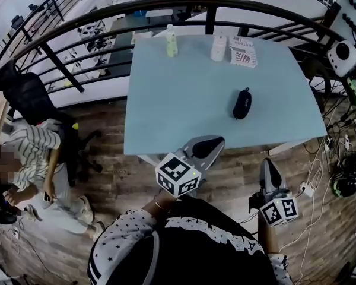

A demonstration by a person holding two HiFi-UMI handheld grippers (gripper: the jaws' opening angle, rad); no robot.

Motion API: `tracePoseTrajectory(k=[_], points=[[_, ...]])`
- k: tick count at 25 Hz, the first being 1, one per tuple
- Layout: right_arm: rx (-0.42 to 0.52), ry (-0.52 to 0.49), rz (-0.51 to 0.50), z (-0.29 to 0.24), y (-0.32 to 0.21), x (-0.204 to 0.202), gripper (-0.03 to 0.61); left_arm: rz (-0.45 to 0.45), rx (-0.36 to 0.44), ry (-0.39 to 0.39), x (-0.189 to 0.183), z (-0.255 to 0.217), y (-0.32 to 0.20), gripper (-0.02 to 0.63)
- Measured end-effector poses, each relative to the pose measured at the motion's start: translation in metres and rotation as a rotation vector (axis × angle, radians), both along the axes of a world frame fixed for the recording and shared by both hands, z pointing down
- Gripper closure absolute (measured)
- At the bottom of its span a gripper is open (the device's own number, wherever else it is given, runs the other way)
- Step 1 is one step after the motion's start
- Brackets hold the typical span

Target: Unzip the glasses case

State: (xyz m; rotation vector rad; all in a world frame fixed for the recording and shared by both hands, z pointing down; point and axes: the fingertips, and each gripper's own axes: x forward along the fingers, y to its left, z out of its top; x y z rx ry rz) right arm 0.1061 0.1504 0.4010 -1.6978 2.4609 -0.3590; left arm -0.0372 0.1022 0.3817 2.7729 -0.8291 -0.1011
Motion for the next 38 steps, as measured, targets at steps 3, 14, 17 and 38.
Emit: tracePoseTrajectory(k=[3,14,17,38], points=[[-0.02,0.001,-0.027,-0.001,-0.045,-0.011,0.588,-0.027,-0.025,0.005,-0.015,0.002,-0.036,0.614],[-0.064,0.013,-0.068,-0.005,-0.176,-0.055,0.584,-0.121,-0.037,-0.025,-0.075,0.0,-0.152,0.614],[-0.089,0.001,-0.043,0.009,-0.19,-0.051,0.583,-0.108,-0.031,-0.037,-0.075,0.006,-0.165,0.614],[-0.275,0.024,0.149,0.081,-0.281,-0.006,0.524,0.003,-0.071,-0.026,-0.054,0.038,-0.267,0.614]])
